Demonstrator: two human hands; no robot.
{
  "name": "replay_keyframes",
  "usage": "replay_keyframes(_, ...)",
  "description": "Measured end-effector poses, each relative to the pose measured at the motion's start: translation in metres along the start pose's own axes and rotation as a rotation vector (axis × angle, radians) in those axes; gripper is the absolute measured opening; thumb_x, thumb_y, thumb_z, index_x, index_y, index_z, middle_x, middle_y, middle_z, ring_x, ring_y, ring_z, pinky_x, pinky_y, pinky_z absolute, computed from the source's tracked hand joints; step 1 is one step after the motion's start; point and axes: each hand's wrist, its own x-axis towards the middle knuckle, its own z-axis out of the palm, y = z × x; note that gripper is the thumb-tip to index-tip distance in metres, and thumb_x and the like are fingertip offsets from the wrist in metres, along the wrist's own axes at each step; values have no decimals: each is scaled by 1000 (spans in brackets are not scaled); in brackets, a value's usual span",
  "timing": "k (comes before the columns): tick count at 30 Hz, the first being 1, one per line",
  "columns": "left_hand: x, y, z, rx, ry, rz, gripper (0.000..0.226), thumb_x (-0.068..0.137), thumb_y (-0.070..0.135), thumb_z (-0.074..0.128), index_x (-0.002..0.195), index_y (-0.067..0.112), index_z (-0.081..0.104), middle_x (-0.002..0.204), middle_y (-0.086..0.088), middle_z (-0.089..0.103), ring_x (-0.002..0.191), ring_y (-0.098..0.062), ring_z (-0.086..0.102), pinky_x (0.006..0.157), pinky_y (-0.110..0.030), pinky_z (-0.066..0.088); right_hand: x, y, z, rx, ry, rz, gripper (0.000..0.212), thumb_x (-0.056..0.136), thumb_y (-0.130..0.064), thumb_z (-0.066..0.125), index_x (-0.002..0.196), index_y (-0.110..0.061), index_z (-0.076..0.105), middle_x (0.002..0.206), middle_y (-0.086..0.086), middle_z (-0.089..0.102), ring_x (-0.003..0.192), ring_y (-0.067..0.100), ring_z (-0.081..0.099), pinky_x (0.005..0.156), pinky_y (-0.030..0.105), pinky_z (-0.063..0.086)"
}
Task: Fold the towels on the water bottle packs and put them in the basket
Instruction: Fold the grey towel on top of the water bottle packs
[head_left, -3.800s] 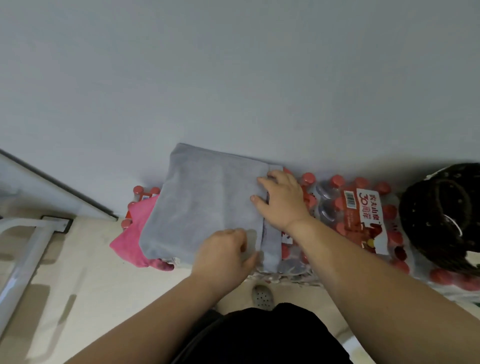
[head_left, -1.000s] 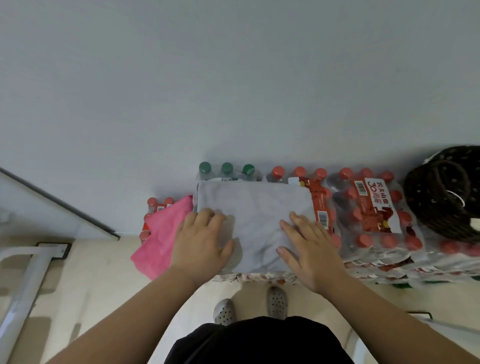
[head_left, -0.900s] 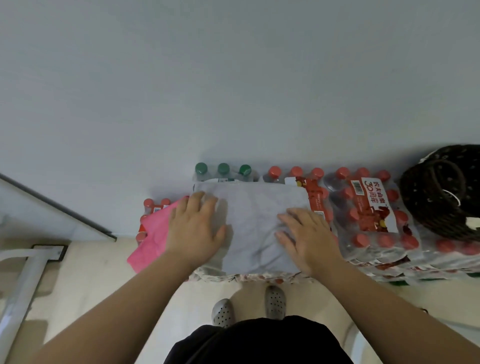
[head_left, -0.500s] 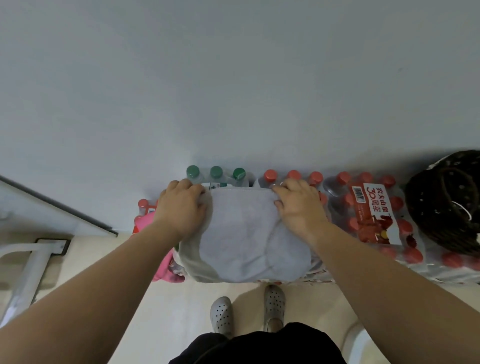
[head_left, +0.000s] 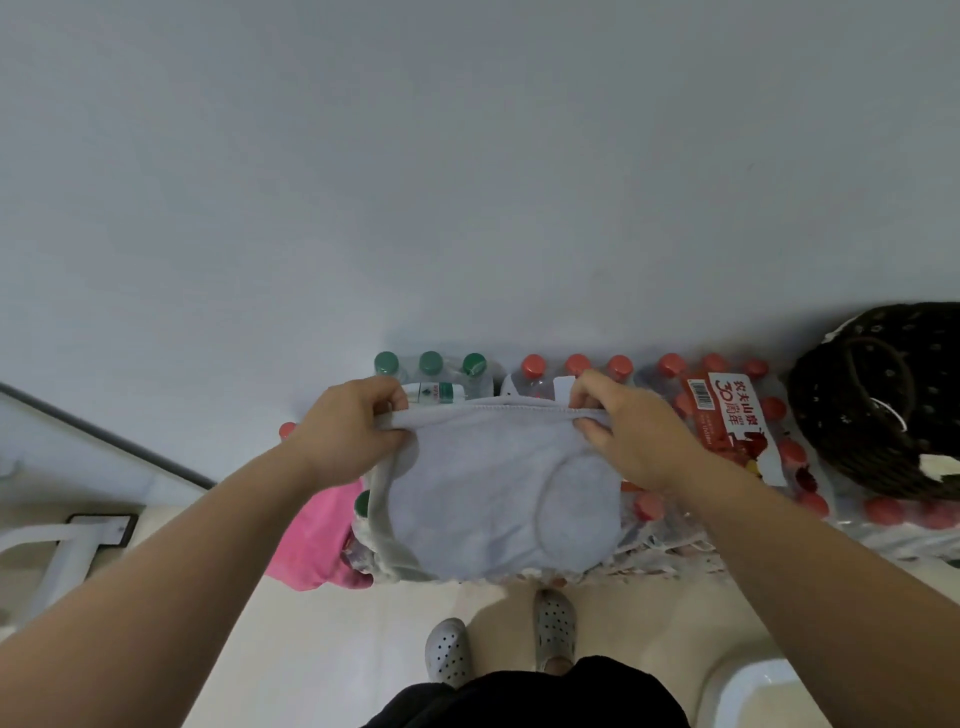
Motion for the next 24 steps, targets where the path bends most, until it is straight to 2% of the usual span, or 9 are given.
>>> replay_keyframes(5, -21, 2, -14, -51, -74, 121, 37, 69, 22, 86, 63, 21, 49, 58, 16, 49, 55, -5, 41, 55, -22, 35, -35, -12, -28, 79, -84, 51, 19, 90, -13, 68, 86, -30, 62, 88, -16, 64, 84, 0, 58, 71, 19, 46)
replay_keyframes(7, -30, 6, -18, 0, -79, 181, 38, 69, 26, 86, 63, 23, 49, 59, 19, 51, 55, -4, 43, 53, -18, 34, -48, -10, -31, 96, -82, 68, 26, 86, -11, 72, 80, -35, 64, 85, -18, 64, 84, -4, 58, 70, 12, 41)
replay_keyframes(9, -38, 11, -22, 67, -59, 243, 34, 70, 26, 85, 63, 25, 52, 60, 14, 54, 57, -6, 49, 52, -17, 35, -60, -10, -35, 100, -82, 74, 28, 82, -13, 78, 77, -37, 66, 82, -19, 65, 82, -7, 58, 69, 9, 41)
replay_keyframes(13, -57, 20, -24, 254, 2, 406, 23, 70, 23, 87, 66, 21, 64, 62, 17, 50, 61, -7, 49, 59, -27, 38, -80, -12, -46, 82, -96, 86, 13, 76, -23, 86, 76, -30, 75, 75, -16, 68, 76, -6, 62, 64, 10, 46)
replay_keyframes(15, -68, 23, -22, 319, 32, 473, 20, 68, 24, 89, 70, 20, 70, 67, 19, 49, 66, -14, 51, 62, -29, 43, -88, -11, -52, 57, -116, 68, 10, 76, -26, 85, 75, -27, 76, 73, -16, 68, 74, -7, 62, 63, 9, 47)
replay_keyframes(17, -81, 30, -19, 344, 55, 474, 21, 67, 28, 90, 68, 25, 69, 71, 15, 52, 70, -14, 53, 63, -28, 44, -95, -9, -58, 27, -142, 40, 12, 79, -29, 83, 74, -30, 73, 74, -17, 67, 75, -9, 61, 62, 9, 45)
replay_keyframes(21, -106, 44, -5, 351, 57, 438, 34, 71, 29, 87, 56, 32, 56, 88, 9, 56, 71, -7, 51, 64, -13, 38, -109, -2, -72, -28, -186, -19, 15, 84, -28, 78, 74, -33, 68, 77, -16, 67, 74, -5, 61, 65, 14, 44)
replay_keyframes(23, -116, 51, -1, 339, 32, 399, 40, 75, 35, 83, 54, 34, 49, 81, 9, 60, 65, -9, 55, 61, -23, 46, -114, 2, -78, -67, -191, -82, 20, 84, -21, 77, 74, -35, 67, 77, -19, 67, 76, -5, 62, 68, 12, 42)
replay_keyframes(24, -121, 55, 0, 336, 24, 370, 37, 75, 39, 82, 55, 33, 52, 72, 11, 60, 61, -10, 56, 59, -28, 48, -117, 4, -81, -84, -196, -109, 20, 83, -18, 76, 74, -34, 68, 77, -19, 67, 76, -5, 61, 68, 11, 43)
